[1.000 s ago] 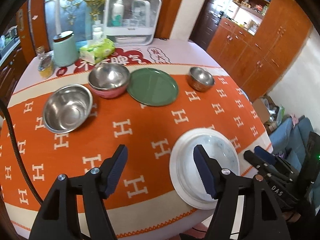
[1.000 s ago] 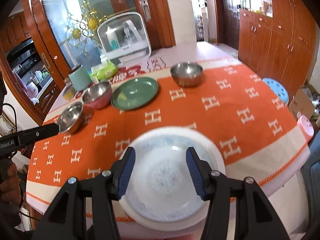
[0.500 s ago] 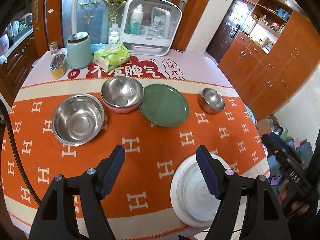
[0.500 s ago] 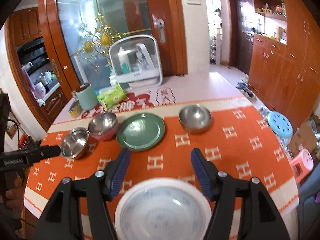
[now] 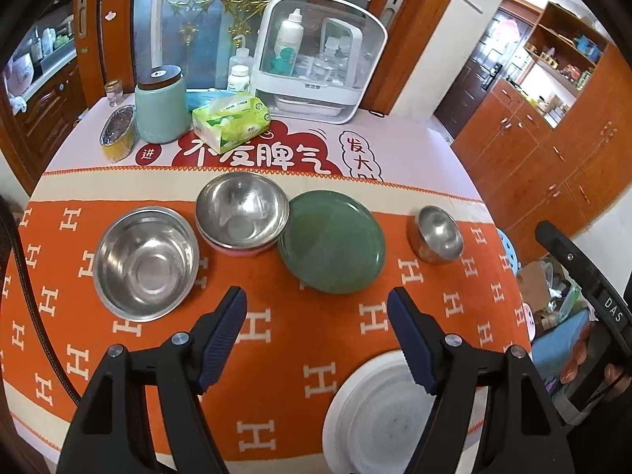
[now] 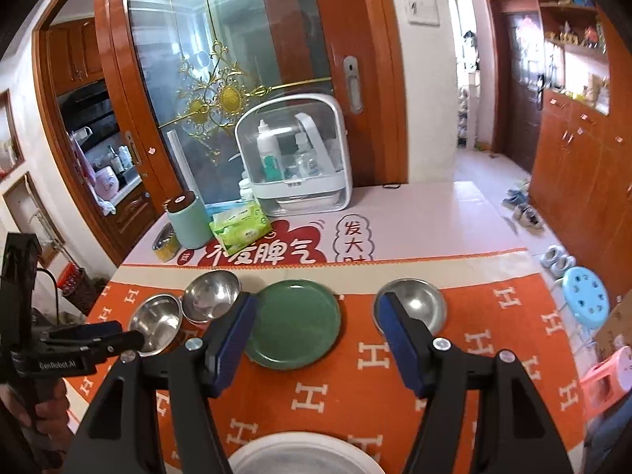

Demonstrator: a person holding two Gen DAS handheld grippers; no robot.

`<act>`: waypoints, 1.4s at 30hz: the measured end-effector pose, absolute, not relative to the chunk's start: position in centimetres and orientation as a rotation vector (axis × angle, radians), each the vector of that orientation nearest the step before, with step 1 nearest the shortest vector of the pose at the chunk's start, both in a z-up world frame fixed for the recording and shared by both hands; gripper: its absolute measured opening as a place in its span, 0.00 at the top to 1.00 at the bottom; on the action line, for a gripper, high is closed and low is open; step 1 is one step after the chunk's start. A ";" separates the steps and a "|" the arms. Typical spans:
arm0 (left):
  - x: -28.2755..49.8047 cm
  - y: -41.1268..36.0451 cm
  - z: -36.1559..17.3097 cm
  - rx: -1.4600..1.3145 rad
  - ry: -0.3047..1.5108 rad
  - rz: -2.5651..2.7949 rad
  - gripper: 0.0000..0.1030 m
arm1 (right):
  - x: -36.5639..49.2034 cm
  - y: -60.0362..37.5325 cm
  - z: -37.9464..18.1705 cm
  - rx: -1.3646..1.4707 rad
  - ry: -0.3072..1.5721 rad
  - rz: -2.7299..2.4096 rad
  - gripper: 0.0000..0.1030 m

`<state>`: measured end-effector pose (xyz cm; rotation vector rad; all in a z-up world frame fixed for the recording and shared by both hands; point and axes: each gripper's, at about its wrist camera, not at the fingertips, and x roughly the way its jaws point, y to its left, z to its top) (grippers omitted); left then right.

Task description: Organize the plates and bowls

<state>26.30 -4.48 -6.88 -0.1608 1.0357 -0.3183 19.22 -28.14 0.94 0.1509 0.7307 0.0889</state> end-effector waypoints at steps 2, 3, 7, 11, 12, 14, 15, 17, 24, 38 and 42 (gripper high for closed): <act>27.0 -5.0 -7.3 -0.161 1.038 -0.301 0.30 | 20.5 -28.7 0.2 0.172 0.745 0.112 0.37; 27.4 -5.3 -7.5 -0.161 1.040 -0.290 0.30 | 21.1 -28.9 -0.3 0.184 0.753 0.122 0.36; 28.8 -6.4 -8.7 -0.177 1.061 -0.261 0.30 | 23.2 -30.1 -2.2 0.241 0.789 0.165 0.36; 30.1 -7.6 -10.1 -0.182 1.084 -0.224 0.30 | 25.1 -31.1 -4.2 0.298 0.831 0.205 0.36; 30.4 -8.0 -10.5 -0.183 1.093 -0.211 0.29 | 25.5 -31.2 -4.7 0.310 0.841 0.216 0.36; 31.0 -8.4 -11.4 -0.194 1.112 -0.193 0.30 | 26.3 -31.4 -5.7 0.332 0.865 0.237 0.36; 31.1 -8.5 -11.8 -0.199 1.121 -0.183 0.29 | 26.7 -31.5 -6.2 0.345 0.877 0.248 0.36; 31.5 -8.7 -12.5 -0.200 1.136 -0.169 0.29 | 27.4 -31.5 -7.3 0.373 0.903 0.277 0.36; 33.2 -9.4 -15.2 -0.196 1.202 -0.127 0.28 | 29.5 -31.3 -10.8 0.431 0.988 0.318 0.36; 36.2 -9.9 -21.4 -0.241 1.281 -0.089 0.28 | 31.8 -31.0 -16.5 0.497 1.081 0.303 0.36; 37.0 -9.8 -22.9 -0.242 1.299 -0.071 0.28 | 32.2 -30.5 -17.7 0.496 1.095 0.303 0.36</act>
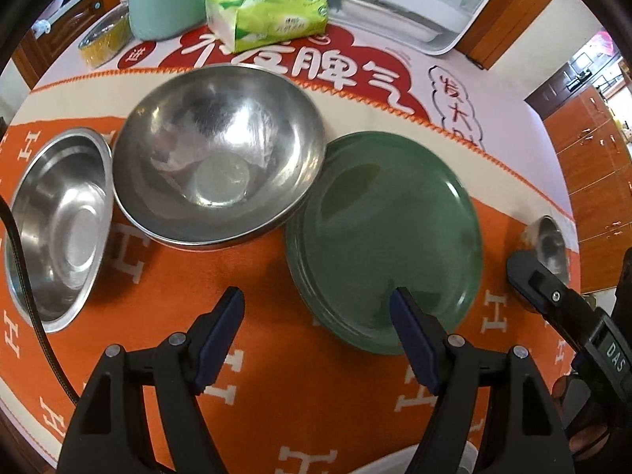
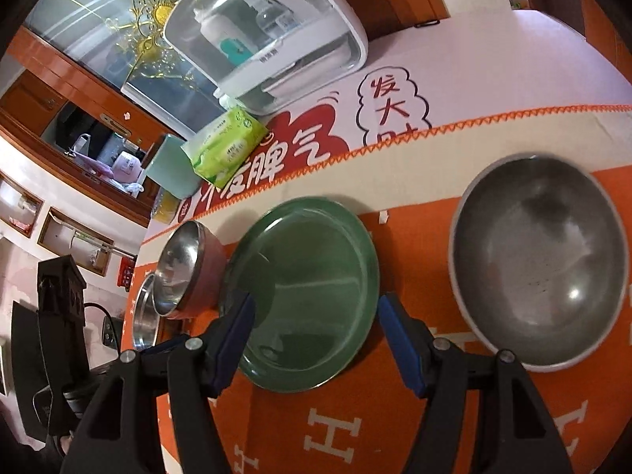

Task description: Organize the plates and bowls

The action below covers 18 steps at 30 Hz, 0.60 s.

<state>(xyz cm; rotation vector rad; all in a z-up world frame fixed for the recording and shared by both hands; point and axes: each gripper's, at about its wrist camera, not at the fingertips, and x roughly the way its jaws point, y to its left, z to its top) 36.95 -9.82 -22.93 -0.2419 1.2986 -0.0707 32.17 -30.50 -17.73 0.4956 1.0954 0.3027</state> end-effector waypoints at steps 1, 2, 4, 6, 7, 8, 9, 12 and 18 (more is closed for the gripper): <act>37.1 -9.8 -23.2 -0.244 1.301 -0.068 0.28 | 32.2 -30.4 -18.0 0.497 1.096 0.299 0.36; 37.2 -9.7 -23.5 -0.249 1.302 -0.066 0.28 | 32.2 -30.3 -18.0 0.490 1.085 0.299 0.36; 37.4 -9.7 -24.0 -0.256 1.300 -0.065 0.28 | 32.1 -30.0 -18.1 0.473 1.070 0.306 0.36; 37.7 -9.7 -24.4 -0.255 1.302 -0.062 0.28 | 32.2 -29.8 -18.1 0.451 1.060 0.307 0.36; 37.9 -9.7 -24.6 -0.253 1.304 -0.060 0.28 | 32.2 -29.6 -18.2 0.442 1.056 0.307 0.36; 38.0 -9.8 -24.8 -0.250 1.304 -0.058 0.28 | 32.2 -29.5 -18.3 0.434 1.053 0.309 0.36; 38.1 -9.9 -24.9 -0.245 1.303 -0.057 0.28 | 32.3 -29.4 -18.5 0.431 1.056 0.307 0.36; 38.4 -10.0 -25.2 -0.236 1.299 -0.062 0.28 | 32.7 -29.7 -19.5 0.449 1.083 0.293 0.36; 39.1 -10.5 -25.9 -0.218 1.296 -0.076 0.29 | 33.2 -30.8 -20.7 0.499 1.083 0.270 0.36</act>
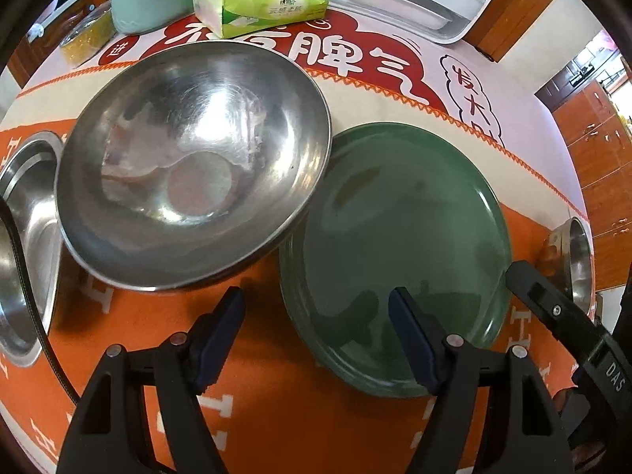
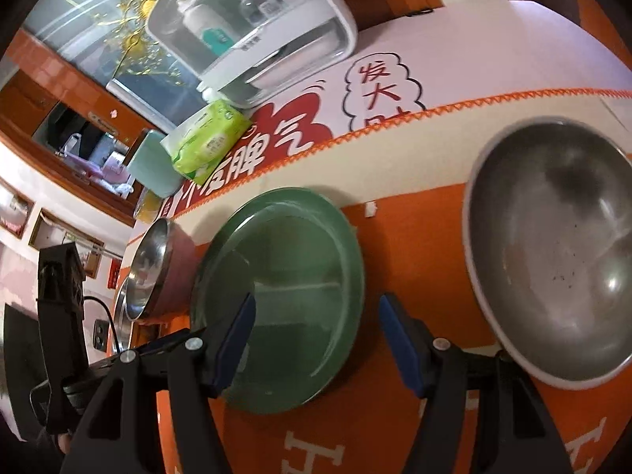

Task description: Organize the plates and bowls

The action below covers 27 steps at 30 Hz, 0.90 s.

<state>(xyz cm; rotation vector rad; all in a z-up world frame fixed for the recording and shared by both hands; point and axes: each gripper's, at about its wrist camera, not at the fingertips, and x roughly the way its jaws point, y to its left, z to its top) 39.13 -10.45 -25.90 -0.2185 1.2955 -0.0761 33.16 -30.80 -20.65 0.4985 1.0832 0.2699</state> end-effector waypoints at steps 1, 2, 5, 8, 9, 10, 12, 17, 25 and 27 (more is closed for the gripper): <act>39.2 -10.5 -26.0 -0.219 1.296 -0.077 0.29 | 33.2 -30.9 -20.8 0.503 1.081 0.270 0.36; 39.2 -10.5 -26.0 -0.215 1.287 -0.075 0.29 | 33.2 -31.0 -20.9 0.508 1.080 0.270 0.36; 39.5 -10.7 -26.0 -0.201 1.271 -0.077 0.30 | 33.4 -31.2 -21.4 0.525 1.079 0.273 0.37; 39.7 -11.0 -26.1 -0.177 1.255 -0.077 0.30 | 33.5 -31.2 -21.6 0.529 1.066 0.279 0.42; 39.8 -11.0 -26.1 -0.171 1.250 -0.077 0.30 | 33.6 -31.2 -21.7 0.530 1.066 0.281 0.45; 39.8 -11.1 -26.1 -0.166 1.243 -0.076 0.30 | 33.6 -31.3 -21.8 0.530 1.063 0.280 0.49; 39.8 -11.1 -26.1 -0.154 1.230 -0.075 0.34 | 33.8 -31.4 -22.0 0.534 1.062 0.282 0.55; 39.9 -11.2 -26.1 -0.139 1.204 -0.064 0.45 | 34.0 -31.4 -22.4 0.532 1.068 0.285 0.74; 40.0 -11.0 -25.9 -0.167 1.191 -0.051 0.61 | 33.9 -31.9 -22.7 0.539 1.083 0.276 0.88; 39.8 -10.8 -25.9 -0.174 1.196 -0.048 0.62 | 33.9 -31.9 -22.7 0.540 1.090 0.279 0.88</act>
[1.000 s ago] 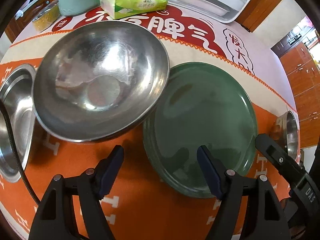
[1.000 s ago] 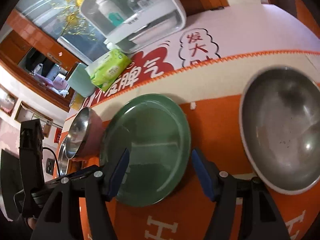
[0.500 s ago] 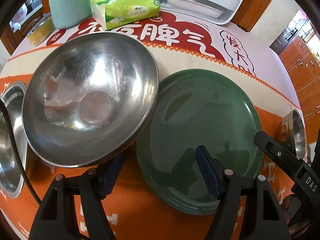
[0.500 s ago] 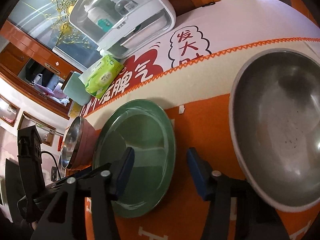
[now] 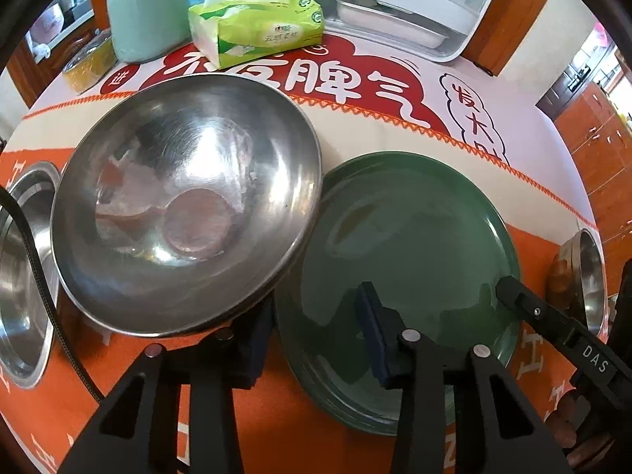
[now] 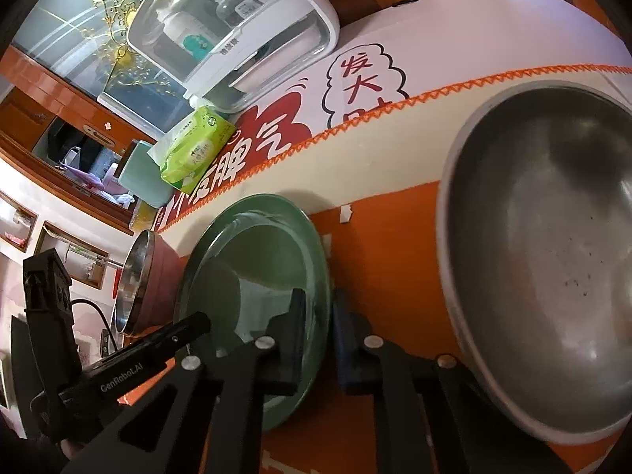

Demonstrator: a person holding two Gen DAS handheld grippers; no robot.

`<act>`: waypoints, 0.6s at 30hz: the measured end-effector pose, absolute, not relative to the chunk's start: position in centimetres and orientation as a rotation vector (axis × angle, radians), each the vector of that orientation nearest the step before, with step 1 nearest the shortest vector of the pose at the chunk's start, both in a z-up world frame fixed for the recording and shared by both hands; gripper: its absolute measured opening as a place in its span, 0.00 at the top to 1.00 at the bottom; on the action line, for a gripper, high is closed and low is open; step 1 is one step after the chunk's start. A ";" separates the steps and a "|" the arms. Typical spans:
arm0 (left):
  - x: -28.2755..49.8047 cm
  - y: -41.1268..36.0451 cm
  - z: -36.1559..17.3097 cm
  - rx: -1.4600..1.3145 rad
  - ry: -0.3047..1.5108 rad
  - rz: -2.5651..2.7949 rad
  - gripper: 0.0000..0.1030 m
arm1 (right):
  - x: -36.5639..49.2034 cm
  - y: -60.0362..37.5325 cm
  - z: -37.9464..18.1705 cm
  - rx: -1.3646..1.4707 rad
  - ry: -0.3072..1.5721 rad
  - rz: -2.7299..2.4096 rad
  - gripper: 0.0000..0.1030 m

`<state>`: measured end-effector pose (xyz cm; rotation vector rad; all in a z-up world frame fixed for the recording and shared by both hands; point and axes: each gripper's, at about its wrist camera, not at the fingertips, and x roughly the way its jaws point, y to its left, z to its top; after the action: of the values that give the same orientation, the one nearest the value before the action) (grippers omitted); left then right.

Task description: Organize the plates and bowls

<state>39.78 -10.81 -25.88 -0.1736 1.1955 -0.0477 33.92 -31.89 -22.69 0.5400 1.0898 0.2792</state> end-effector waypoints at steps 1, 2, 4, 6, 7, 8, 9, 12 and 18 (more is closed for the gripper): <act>39.8 -10.8 -25.9 -0.172 1.198 -0.047 0.62 | 33.9 -31.9 -22.7 0.534 1.094 0.281 0.88; 39.7 -10.8 -25.9 -0.172 1.200 -0.047 0.63 | 33.9 -31.8 -22.7 0.529 1.096 0.280 0.88; 39.5 -10.7 -25.8 -0.180 1.206 -0.043 0.63 | 33.8 -32.0 -22.7 0.532 1.108 0.274 0.93; 39.3 -10.6 -25.8 -0.192 1.216 -0.039 0.66 | 33.6 -32.2 -22.8 0.548 1.117 0.274 0.93; 39.1 -10.5 -25.8 -0.199 1.222 -0.040 0.67 | 33.4 -32.3 -22.7 0.546 1.120 0.272 0.93; 38.9 -10.4 -25.8 -0.205 1.227 -0.042 0.69 | 33.2 -32.3 -22.6 0.542 1.123 0.269 0.93; 38.8 -10.4 -25.8 -0.210 1.232 -0.043 0.69 | 33.0 -32.3 -22.6 0.542 1.128 0.266 0.93; 38.0 -10.4 -25.7 -0.220 1.243 -0.041 0.70 | 32.4 -32.4 -22.5 0.545 1.141 0.261 0.93; 36.2 -10.5 -25.3 -0.225 1.258 -0.053 0.70 | 31.0 -32.4 -21.6 0.532 1.148 0.253 0.93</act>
<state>36.20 -10.53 -25.29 -0.2251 1.2582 -0.0529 31.00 -32.40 -21.55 0.5322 1.1480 0.2528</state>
